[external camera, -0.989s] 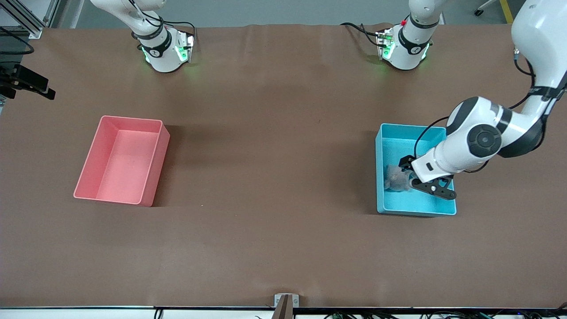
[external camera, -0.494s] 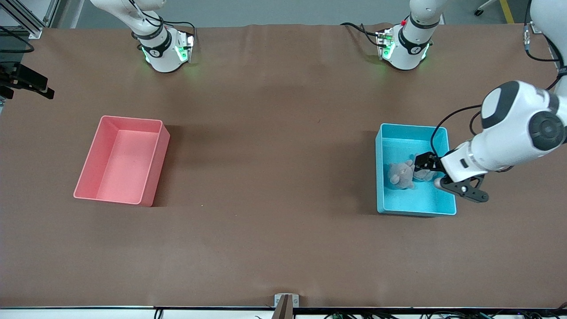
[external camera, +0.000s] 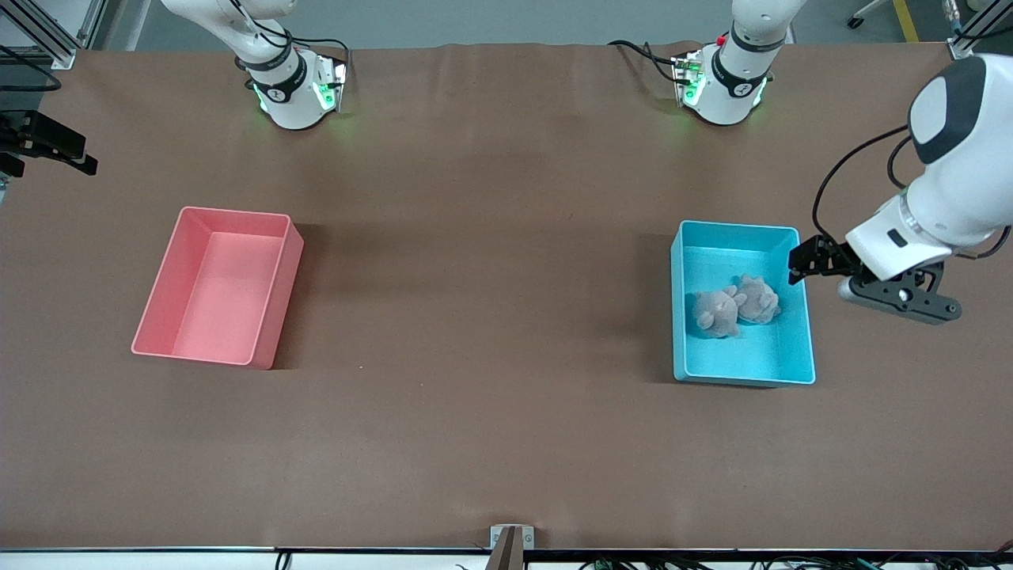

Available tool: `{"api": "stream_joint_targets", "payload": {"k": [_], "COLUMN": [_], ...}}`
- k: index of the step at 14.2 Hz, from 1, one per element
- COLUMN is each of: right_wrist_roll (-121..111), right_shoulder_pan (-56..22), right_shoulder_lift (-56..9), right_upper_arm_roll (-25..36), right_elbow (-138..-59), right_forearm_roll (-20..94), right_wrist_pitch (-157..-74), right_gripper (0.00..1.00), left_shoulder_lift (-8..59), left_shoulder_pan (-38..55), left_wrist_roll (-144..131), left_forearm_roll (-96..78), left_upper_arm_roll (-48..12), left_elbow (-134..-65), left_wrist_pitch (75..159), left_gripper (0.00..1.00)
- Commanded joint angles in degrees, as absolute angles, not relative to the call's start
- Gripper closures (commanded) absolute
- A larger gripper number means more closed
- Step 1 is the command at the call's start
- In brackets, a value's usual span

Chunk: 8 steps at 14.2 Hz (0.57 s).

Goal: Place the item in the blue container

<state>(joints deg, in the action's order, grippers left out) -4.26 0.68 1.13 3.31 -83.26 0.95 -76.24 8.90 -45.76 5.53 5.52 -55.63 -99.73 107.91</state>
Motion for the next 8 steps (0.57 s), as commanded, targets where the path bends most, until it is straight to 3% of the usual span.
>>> {"api": "stream_joint_targets", "payload": {"k": [1, 8], "right_wrist_roll": [-4.57, -4.83], "right_shoulder_pan": [0.53, 0.53], "right_shoulder_lift": [3.25, 5.09], "right_upper_arm_roll": [3.25, 3.16], "right_elbow": [-84.55, -86.66], "right_forearm_roll": [1.05, 0.62], "right_wrist_pitch": [-75.50, -76.03], "right_gripper": [0.00, 0.00], "left_shoulder_lift": [2.03, 1.58], "left_shoulder_pan": [-48.77, -50.01], "left_wrist_roll": [6.42, -5.87], "left_forearm_roll": [-1.64, -1.59], "left_upper_arm_roll": [-53.79, -52.91], "left_elbow": [-101.34, -98.00], "left_wrist_pitch": [104.60, 100.57], "left_gripper": [0.00, 0.00]}}
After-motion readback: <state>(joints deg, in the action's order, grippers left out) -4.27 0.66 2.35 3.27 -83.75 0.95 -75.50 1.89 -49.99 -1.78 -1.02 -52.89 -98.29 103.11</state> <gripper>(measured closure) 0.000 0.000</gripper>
